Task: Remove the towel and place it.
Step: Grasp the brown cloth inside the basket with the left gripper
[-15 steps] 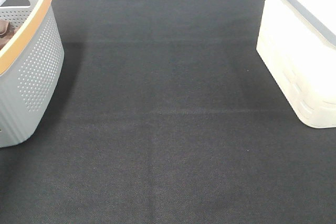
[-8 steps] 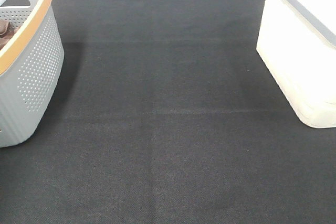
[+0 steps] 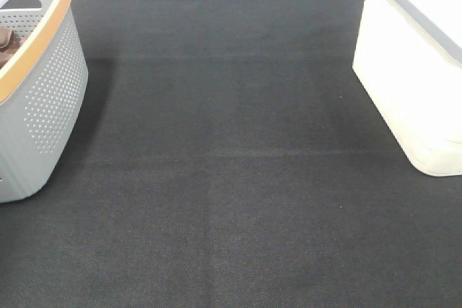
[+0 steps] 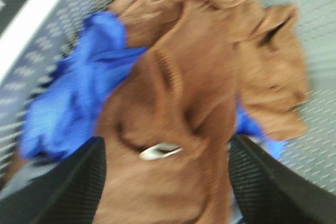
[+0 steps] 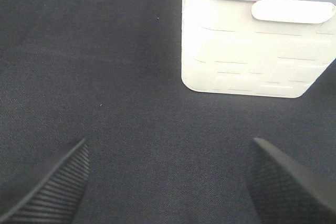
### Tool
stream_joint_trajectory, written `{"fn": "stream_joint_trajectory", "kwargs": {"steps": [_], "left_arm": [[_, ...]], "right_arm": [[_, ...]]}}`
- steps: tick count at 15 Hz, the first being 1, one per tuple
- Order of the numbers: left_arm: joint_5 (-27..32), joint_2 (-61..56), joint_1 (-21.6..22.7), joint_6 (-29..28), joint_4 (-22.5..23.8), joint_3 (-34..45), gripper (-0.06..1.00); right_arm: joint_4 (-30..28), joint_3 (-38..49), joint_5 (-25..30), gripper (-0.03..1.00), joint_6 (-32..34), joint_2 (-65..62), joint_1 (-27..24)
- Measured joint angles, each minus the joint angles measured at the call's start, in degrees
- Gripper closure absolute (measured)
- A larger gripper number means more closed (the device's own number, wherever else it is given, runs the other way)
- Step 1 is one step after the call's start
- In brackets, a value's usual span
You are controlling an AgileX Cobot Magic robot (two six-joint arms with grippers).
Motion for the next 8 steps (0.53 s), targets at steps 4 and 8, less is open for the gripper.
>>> {"fn": "stream_joint_trajectory", "kwargs": {"steps": [4,8], "left_arm": [[-1.7,2.8,0.0,0.0,-1.7,-0.1,0.3],[-4.0,4.2,0.0,0.0,-1.7,-0.1,0.31]], "right_arm": [[0.0,0.0,0.0,0.2,0.0,-0.1,0.0],[0.0,0.0,0.0,0.2,0.0,-0.1,0.0]]}}
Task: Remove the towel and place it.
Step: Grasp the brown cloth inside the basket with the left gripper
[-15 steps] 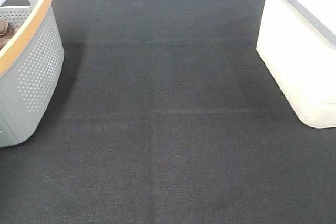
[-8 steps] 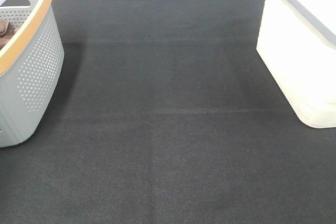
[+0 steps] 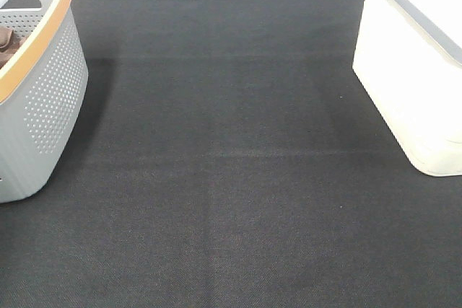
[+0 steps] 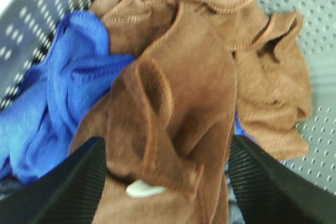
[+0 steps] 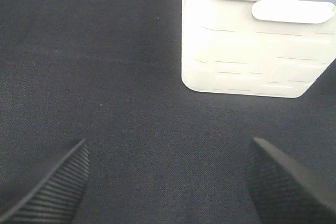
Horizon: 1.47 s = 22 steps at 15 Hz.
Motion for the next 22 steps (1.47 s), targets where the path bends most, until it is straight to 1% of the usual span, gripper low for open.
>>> {"fn": "stream_joint_trajectory", "kwargs": {"steps": [2,4,5,6,7,8,10,11,14,16,18,22], "left_arm": [[-1.2,0.7,0.0,0.0,0.0,-0.1,0.36],[-1.6,1.7,0.0,0.1,0.0,-0.1,0.45],[-1.7,1.8,0.0,0.1,0.0,-0.1,0.47],[-1.9,1.8,0.0,0.3,0.0,-0.1,0.57],[-1.9,1.8,0.0,0.3,0.0,-0.1,0.57],[-2.5,1.8,0.0,1.0,0.0,-0.1,0.67],[-2.8,1.8,0.0,2.9,-0.3,-0.2,0.92],[-2.8,1.8,0.0,3.8,-0.4,-0.2,0.94],[-2.5,1.7,0.0,4.9,-0.4,-0.2,0.94],[-0.8,0.3,0.0,8.3,-0.4,-0.2,0.94],[0.6,-3.2,0.0,11.3,-0.4,-0.2,0.94],[1.1,-12.1,0.0,15.7,-0.4,-0.2,0.94]], "right_arm": [[0.0,0.0,0.0,0.2,0.0,0.0,0.0],[0.0,0.0,0.0,0.2,0.0,0.0,0.0],[0.0,0.0,0.0,0.2,0.0,0.0,0.0],[0.0,0.0,0.0,0.2,0.0,0.0,0.0],[0.0,0.0,0.0,0.2,0.0,0.0,0.0],[0.1,0.0,0.0,0.2,0.0,0.0,0.0],[0.1,0.0,0.0,0.2,0.0,0.0,0.0],[0.1,0.0,0.0,0.2,0.0,0.0,0.0],[0.1,0.0,0.0,0.2,0.0,0.0,0.0],[0.2,0.0,0.0,0.2,0.0,0.0,0.0],[0.2,0.0,0.0,0.2,0.0,0.0,0.0],[0.2,0.0,0.0,0.2,0.0,0.0,0.0]]}}
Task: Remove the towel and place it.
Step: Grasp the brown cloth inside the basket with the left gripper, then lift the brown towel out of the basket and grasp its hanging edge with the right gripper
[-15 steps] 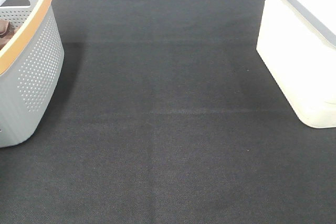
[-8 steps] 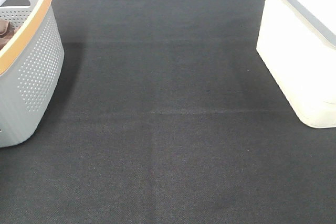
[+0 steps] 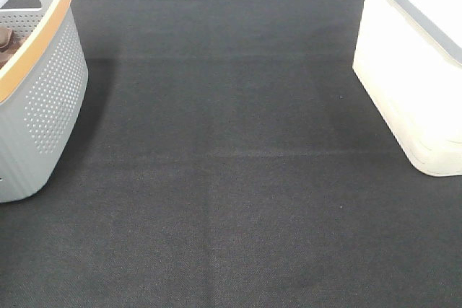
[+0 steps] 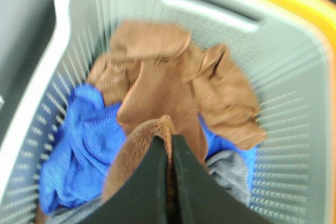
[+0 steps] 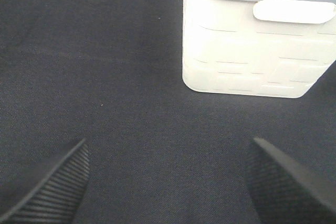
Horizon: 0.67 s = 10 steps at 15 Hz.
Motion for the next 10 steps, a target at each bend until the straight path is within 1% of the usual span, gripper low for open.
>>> {"fn": "stream_joint_trajectory", "kwargs": {"steps": [3,5,7,8,10], "left_arm": [[0.3,-7.1,0.0,1.3,-0.9,0.0,0.94],[0.5,-12.3,0.0,3.8,-3.7,0.0,0.94],[0.2,-16.4,0.0,5.0,-5.9,0.0,0.94],[-0.6,-18.0,0.0,5.8,-7.4,0.0,0.94],[-1.2,-20.9,0.0,9.0,-12.8,0.0,0.94]], "right_arm": [[0.0,0.0,0.0,0.2,0.0,0.0,0.0],[0.0,0.0,0.0,0.2,0.0,0.0,0.0],[0.7,0.0,0.0,0.2,0.0,0.0,0.0],[2.2,0.0,0.0,0.2,0.0,0.0,0.0],[7.6,0.0,-0.3,0.2,0.0,0.0,0.0]]}}
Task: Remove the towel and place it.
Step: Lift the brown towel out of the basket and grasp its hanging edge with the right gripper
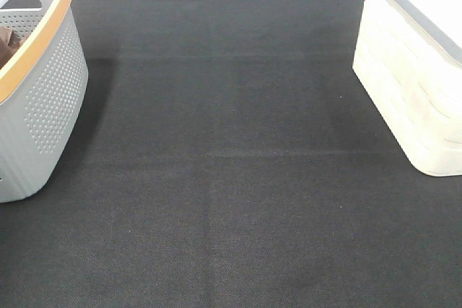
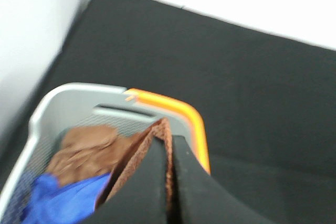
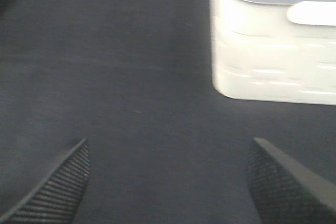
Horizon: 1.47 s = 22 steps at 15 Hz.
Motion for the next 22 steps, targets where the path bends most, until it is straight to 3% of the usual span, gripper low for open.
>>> {"fn": "stream_joint_trajectory", "kwargs": {"steps": [4,5,8,11,13,18,22], "left_arm": [[-0.6,-3.3,0.0,6.9,-14.1,0.0,0.94],[-0.6,-3.3,0.0,6.9,-14.1,0.0,0.94],[-1.1,-3.6,-3.1,10.3,-21.1,0.0,0.94],[-3.4,-3.6,-10.3,11.5,-22.3,0.0,0.94],[-5.4,-3.6,-14.4,11.6,-22.2,0.0,0.94],[-11.4,-2.8,-25.4,11.6,-22.2,0.0,0.94],[-13.7,1.6,-31.7,11.6,-22.2,0.0,0.94]], "right_arm": [[8.3,0.0,-2.1,0.2,0.0,2.6,0.0],[8.3,0.0,-2.1,0.2,0.0,2.6,0.0],[18.2,0.0,-6.4,0.23,-2.3,8.4,0.0],[28.7,-0.1,-8.8,0.3,-8.6,14.7,2.3],[32.3,-1.8,-8.8,0.31,-15.2,20.2,3.8],[33.7,-12.3,-11.6,0.35,-31.7,35.4,7.7],[31.9,-18.7,-16.1,0.39,-37.9,45.1,11.6]]}}
